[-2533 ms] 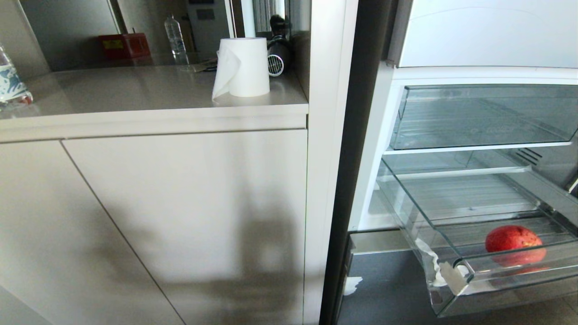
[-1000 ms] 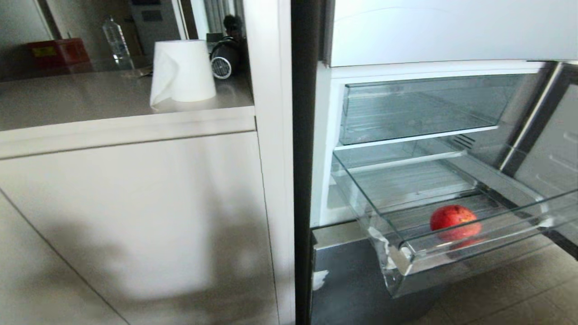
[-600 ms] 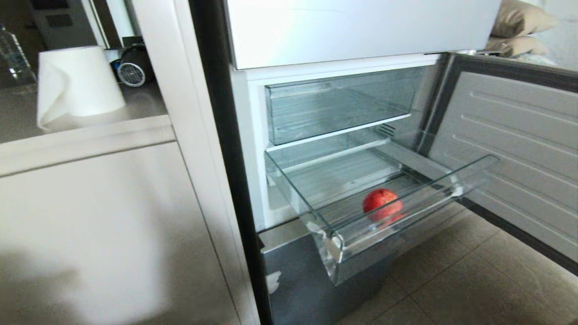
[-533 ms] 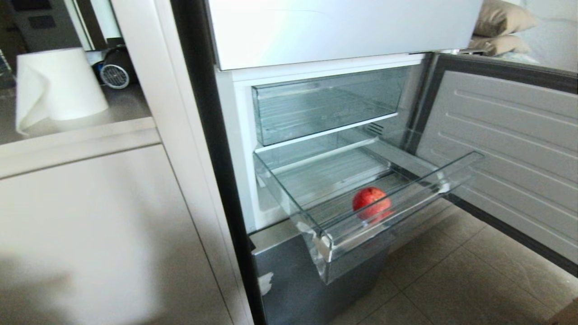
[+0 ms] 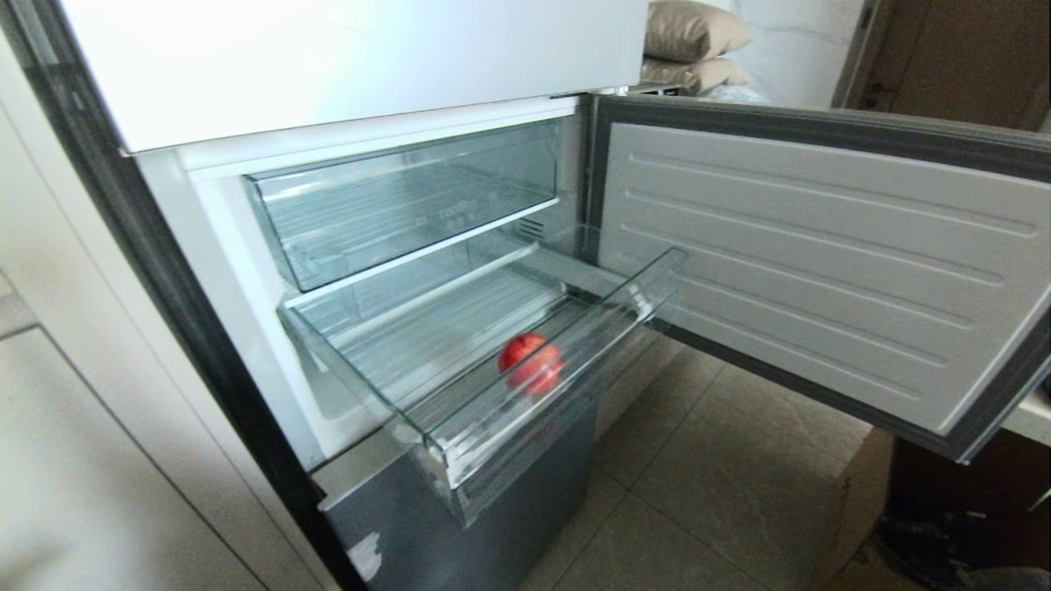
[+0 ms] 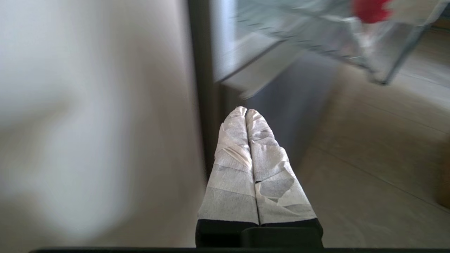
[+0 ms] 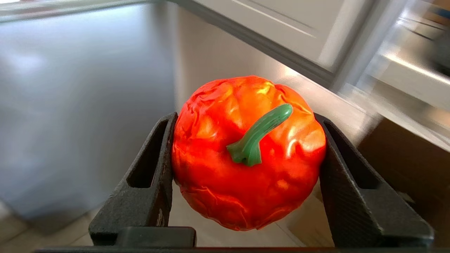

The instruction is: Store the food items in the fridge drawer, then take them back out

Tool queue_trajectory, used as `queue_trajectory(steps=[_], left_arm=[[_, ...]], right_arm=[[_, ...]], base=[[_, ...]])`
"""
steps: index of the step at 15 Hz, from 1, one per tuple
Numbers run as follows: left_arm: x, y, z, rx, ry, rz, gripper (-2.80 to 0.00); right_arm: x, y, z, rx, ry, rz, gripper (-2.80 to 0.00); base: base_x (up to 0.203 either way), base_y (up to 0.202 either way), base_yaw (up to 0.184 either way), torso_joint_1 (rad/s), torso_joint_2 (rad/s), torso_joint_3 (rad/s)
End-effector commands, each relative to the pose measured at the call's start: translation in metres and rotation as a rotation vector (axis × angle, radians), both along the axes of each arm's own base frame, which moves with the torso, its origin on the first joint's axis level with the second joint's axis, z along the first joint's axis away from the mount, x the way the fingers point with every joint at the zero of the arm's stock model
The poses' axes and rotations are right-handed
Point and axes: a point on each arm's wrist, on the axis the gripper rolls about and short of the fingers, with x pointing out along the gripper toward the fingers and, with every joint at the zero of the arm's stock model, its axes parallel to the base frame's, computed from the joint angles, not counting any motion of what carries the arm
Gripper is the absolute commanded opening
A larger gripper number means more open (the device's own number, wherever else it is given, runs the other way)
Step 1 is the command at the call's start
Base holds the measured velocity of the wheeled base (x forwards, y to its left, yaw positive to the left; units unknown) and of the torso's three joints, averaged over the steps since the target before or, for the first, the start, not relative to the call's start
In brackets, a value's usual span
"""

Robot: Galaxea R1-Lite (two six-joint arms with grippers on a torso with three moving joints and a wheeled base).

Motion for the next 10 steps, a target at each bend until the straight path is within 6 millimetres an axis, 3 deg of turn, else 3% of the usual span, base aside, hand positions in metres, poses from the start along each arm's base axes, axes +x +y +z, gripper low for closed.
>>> queue_trajectory(steps=[1,4,6,8,10], left_arm=[[0.000,0.000,0.000,0.000,0.000,0.000,-2.80],[0.000,0.000,0.000,0.000,0.000,0.002,-2.80],[0.000,0.000,0.000,0.000,0.000,0.002,-2.80],[0.000,0.000,0.000,0.000,0.000,0.000,-2.80],[0.000,0.000,0.000,0.000,0.000,0.000,-2.80]], right_arm=[[0.000,0.000,0.000,0.000,0.001,0.000,-2.80],[0.001,0.000,0.003,0.008,0.012,-0.022,-2.80],[0.009,-0.001,0.021,0.082,0.084,-0.097,-2.80],[0.028,-0.004,0.047,0.193,0.187,-0.242,-2.80],[0.054,-0.012,0.067,0.309,0.272,-0.502,-2.80]], base=[[-0.002,0.006,-0.136,0.003,0.00,0.002],[-0.002,0.001,-0.029,0.001,0.00,0.001],[0.000,0.000,0.000,0.000,0.00,0.000],[0.000,0.000,0.000,0.000,0.00,0.000],[0.000,0.000,0.000,0.000,0.00,0.000]])
